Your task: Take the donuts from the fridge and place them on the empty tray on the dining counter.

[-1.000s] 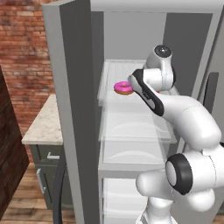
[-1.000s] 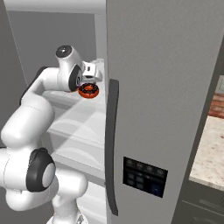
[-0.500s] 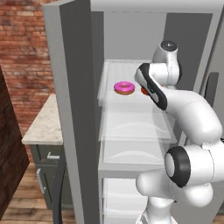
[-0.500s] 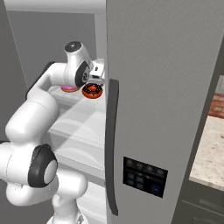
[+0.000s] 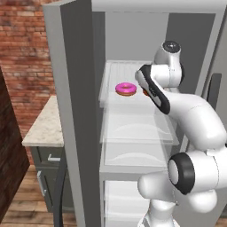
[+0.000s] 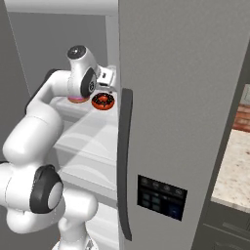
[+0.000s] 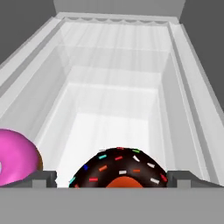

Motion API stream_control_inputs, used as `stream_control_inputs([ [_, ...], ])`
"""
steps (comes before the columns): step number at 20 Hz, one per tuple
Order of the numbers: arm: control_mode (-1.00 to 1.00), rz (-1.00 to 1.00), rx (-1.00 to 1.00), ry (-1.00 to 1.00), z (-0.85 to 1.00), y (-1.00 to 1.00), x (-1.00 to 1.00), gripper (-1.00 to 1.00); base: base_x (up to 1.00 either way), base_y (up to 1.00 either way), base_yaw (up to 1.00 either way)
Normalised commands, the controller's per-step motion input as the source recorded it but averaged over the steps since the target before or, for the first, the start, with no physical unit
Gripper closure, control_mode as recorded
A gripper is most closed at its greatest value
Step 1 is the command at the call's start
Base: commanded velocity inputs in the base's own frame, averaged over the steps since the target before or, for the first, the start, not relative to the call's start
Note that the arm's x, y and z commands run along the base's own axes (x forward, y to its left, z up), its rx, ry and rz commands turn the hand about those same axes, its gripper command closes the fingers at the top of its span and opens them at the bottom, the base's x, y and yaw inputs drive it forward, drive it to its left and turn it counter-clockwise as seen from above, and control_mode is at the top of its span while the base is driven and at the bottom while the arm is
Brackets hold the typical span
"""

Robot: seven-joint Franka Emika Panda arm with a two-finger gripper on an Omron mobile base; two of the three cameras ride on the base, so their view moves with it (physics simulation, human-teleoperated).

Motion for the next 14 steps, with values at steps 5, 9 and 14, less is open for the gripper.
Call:
stream_control_inputs([
  [5, -1.00, -0.05, 0.00, 0.00, 0.11, -0.18, -0.24, -1.00, 0.00, 0.00, 0.00],
  [9, -1.00, -0.07, 0.00, 0.05, 0.24, -0.03, -0.08, -1.00, 0.00, 0.00, 0.00],
  [14, -1.00, -0.09, 0.00, 0.10, 0.09, -0.04, -0.10, -1.00, 0.00, 0.00, 0.00],
])
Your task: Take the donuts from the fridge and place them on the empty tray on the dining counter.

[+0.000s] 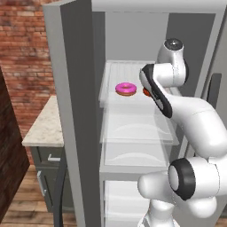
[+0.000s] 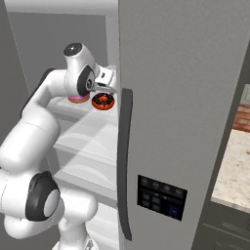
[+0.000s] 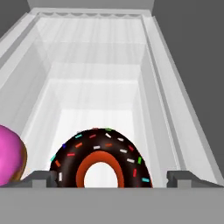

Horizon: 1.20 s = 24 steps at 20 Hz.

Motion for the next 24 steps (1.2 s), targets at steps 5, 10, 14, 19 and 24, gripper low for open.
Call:
stream_control_inputs([
  [5, -1.00, -0.07, 0.01, 0.22, 0.00, -0.07, -0.14, -1.00, 0.00, 0.00, 0.00],
  [10, -1.00, -0.02, 0.00, 0.06, 0.00, 0.00, -0.04, -1.00, 0.00, 0.00, 0.00],
  [14, -1.00, 0.00, 0.02, 0.00, -0.04, 0.00, -0.02, -1.00, 0.00, 0.00, 0.00],
  [19, -1.00, 0.00, 0.11, 0.17, -0.06, -0.08, 0.00, -1.00, 0.00, 0.00, 0.00],
  [24, -1.00, 0.00, 0.05, 0.15, -0.03, -0.03, 0.00, -1.00, 0.00, 0.00, 0.00],
])
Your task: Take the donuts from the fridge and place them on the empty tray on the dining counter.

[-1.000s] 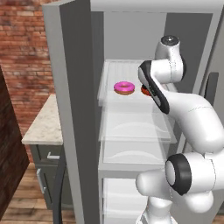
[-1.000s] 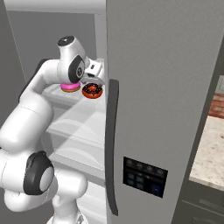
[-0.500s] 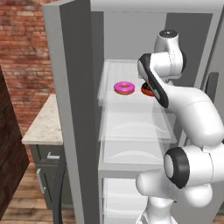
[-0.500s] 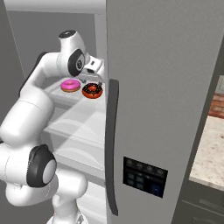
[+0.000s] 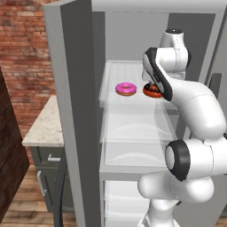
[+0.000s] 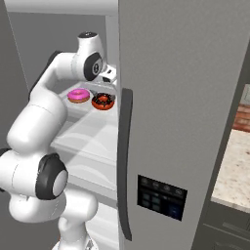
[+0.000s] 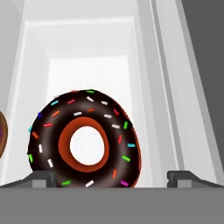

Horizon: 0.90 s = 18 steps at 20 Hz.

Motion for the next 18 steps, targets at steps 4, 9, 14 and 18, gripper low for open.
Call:
stream_control_inputs([
  [4, -1.00, 0.00, 0.00, 0.05, -0.03, 0.00, 0.00, -1.00, 0.00, 0.00, 0.00],
  [9, -1.00, 0.00, 0.00, 0.02, -0.08, -0.03, 0.00, -1.00, 0.00, 0.00, 0.00],
  [14, -1.00, 0.00, 0.00, 0.03, -0.10, -0.02, 0.00, -1.00, 0.00, 0.00, 0.00],
  [18, -1.00, 0.00, 0.01, 0.05, -0.14, -0.01, 0.00, -1.00, 0.00, 0.00, 0.00],
])
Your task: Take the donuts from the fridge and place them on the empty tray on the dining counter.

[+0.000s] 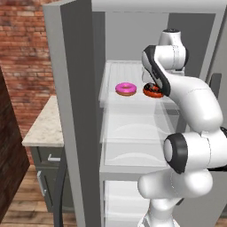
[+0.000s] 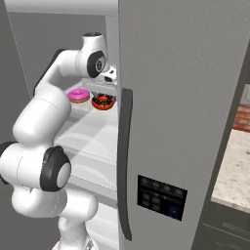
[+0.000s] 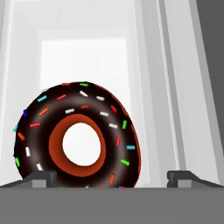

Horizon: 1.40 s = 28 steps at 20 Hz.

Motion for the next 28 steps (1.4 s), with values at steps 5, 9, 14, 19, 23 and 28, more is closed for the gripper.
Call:
stream_control_inputs([
  [5, -1.00, 0.00, 0.02, 0.03, -0.09, -0.18, 0.00, -1.00, 0.00, 0.00, 0.00],
  [9, -1.00, 0.00, 0.00, 0.00, 0.00, -0.06, 0.03, -1.00, 0.00, 0.00, 0.00],
  [14, -1.00, 0.00, 0.00, 0.00, -0.03, 0.00, 0.04, -1.00, 0.00, 0.00, 0.00],
  [19, -1.00, 0.00, 0.00, 0.00, -0.08, -0.04, 0.05, -1.00, 0.00, 0.00, 0.00],
  [23, -1.00, 0.00, 0.00, 0.00, -0.07, -0.01, 0.14, -1.00, 0.00, 0.00, 0.00],
  [28, -1.00, 0.00, 0.00, 0.00, -0.23, 0.00, 0.15, -1.00, 0.00, 0.00, 0.00],
])
